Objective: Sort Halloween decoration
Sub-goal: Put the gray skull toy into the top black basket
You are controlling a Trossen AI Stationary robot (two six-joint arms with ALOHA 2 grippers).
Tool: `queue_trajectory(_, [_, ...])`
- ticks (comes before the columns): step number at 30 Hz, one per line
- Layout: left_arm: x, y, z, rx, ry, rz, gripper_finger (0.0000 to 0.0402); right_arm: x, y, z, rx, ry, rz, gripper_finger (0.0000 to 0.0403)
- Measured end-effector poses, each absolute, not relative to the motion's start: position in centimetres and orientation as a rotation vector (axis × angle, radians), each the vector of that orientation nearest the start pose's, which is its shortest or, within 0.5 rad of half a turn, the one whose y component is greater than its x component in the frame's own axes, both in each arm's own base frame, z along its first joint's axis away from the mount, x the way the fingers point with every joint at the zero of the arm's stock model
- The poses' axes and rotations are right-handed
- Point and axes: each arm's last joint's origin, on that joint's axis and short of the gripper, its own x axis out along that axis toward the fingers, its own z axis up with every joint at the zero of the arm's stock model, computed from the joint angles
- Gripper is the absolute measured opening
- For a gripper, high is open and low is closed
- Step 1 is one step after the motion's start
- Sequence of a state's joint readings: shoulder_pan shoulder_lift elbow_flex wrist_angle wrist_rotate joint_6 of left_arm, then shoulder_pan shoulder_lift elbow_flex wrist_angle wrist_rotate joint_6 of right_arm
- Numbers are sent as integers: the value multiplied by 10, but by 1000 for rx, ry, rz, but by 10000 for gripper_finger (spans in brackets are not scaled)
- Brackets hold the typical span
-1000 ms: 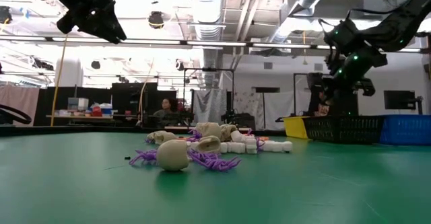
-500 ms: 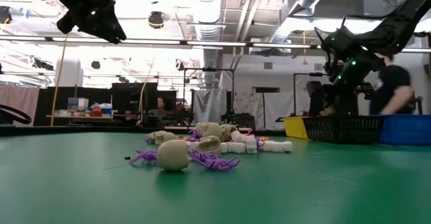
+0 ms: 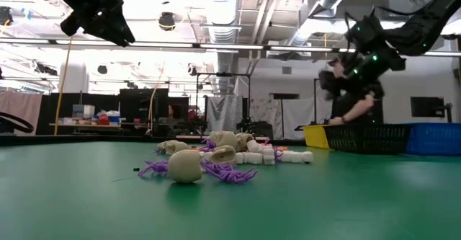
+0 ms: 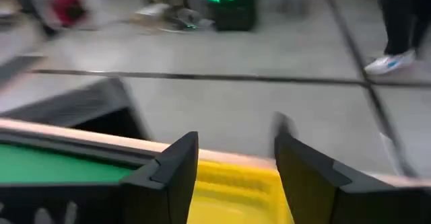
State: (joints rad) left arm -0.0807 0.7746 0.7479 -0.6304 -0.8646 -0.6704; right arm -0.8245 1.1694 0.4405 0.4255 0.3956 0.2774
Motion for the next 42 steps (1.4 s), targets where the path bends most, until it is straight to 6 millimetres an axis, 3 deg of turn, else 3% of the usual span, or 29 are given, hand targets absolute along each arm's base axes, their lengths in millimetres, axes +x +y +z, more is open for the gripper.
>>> queue_trajectory(5, [148, 10, 289, -309, 316, 914, 121, 180, -164, 226, 243, 119, -833, 207])
queue_trajectory(11, [147, 10, 289, -301, 314, 922, 121, 230, -122, 236, 135, 165, -451, 205])
queue_trajectory(18, [147, 10, 289, -303, 313, 922, 121, 299, -69, 226, -31, 265, -214, 205])
queue_trajectory(28, [147, 10, 289, -286, 321, 919, 121, 388, -25, 199, -140, 329, -3, 205])
queue_trajectory(35, [147, 10, 289, -268, 330, 915, 121, 432, -2, 174, -149, 336, 186, 205])
queue_trajectory(42, [147, 10, 289, -273, 330, 913, 121, 451, 5, 152, -137, 378, 215, 205])
